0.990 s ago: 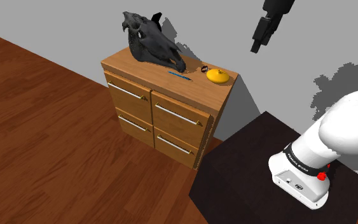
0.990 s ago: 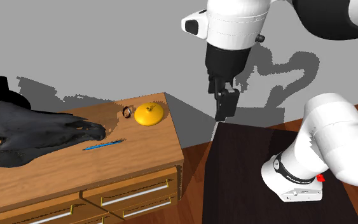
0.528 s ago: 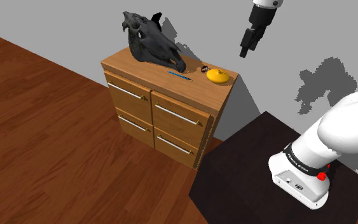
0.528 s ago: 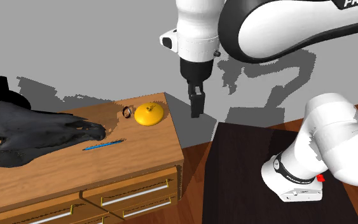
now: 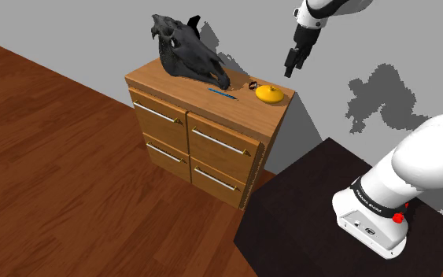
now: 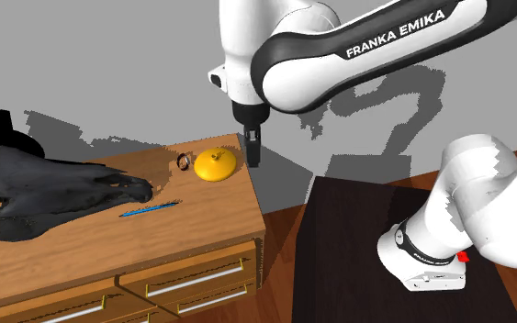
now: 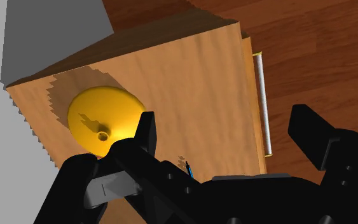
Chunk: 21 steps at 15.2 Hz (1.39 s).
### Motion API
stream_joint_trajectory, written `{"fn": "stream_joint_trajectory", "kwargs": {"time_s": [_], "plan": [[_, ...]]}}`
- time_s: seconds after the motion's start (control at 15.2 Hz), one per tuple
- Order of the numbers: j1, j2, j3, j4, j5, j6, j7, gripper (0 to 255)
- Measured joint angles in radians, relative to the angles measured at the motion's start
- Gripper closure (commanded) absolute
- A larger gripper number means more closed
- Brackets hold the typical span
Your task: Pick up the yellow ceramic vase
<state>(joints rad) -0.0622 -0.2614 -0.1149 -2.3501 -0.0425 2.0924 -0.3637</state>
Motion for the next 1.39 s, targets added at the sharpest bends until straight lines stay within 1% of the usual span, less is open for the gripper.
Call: {"fn": "stream_joint_trajectory", "kwargs": {"time_s": [0.2, 0.53, 0.59, 0.86, 1.25, 1.39], "plan": [[-0.009, 0.113, -0.022, 0.049, 0.007, 0.070, -0.036, 0], [-0.027, 0.300, -0.047, 0.160, 0.034, 0.157, -0.096, 0], [-0.031, 0.329, -0.051, 0.167, 0.039, 0.179, -0.106, 0], [-0.059, 0.478, -0.062, 0.284, 0.073, 0.219, -0.166, 0], [-0.105, 0.724, -0.054, 0.516, 0.121, 0.243, -0.225, 0], [-0.112, 0.753, -0.052, 0.533, 0.126, 0.255, -0.232, 0]]}}
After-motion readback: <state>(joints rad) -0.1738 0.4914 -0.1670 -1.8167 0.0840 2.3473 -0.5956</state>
